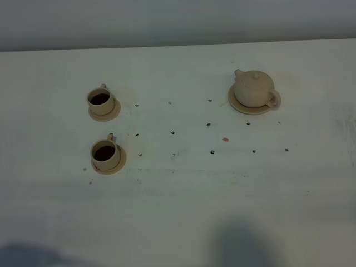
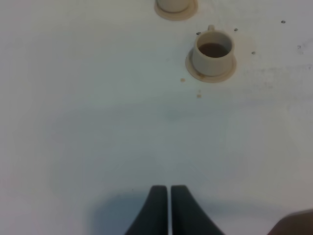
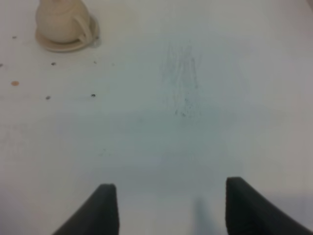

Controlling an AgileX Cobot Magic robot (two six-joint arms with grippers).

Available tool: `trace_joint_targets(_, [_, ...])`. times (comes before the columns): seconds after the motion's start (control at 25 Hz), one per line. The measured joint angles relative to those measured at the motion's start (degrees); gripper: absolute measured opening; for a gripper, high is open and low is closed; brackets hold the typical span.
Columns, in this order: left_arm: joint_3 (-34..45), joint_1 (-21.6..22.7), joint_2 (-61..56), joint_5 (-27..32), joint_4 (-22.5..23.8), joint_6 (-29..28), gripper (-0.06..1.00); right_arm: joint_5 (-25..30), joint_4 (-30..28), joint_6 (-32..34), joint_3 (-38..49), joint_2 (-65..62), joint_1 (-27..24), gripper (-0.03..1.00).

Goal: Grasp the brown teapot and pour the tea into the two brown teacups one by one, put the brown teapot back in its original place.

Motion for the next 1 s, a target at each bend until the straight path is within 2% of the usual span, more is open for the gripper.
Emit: trace_joint_targets(1.0, [0.0,0.0,0.0,0.0,0.0,0.0,-0.01,0.0,0.0,0.0,0.0,0.0,0.0,0.48])
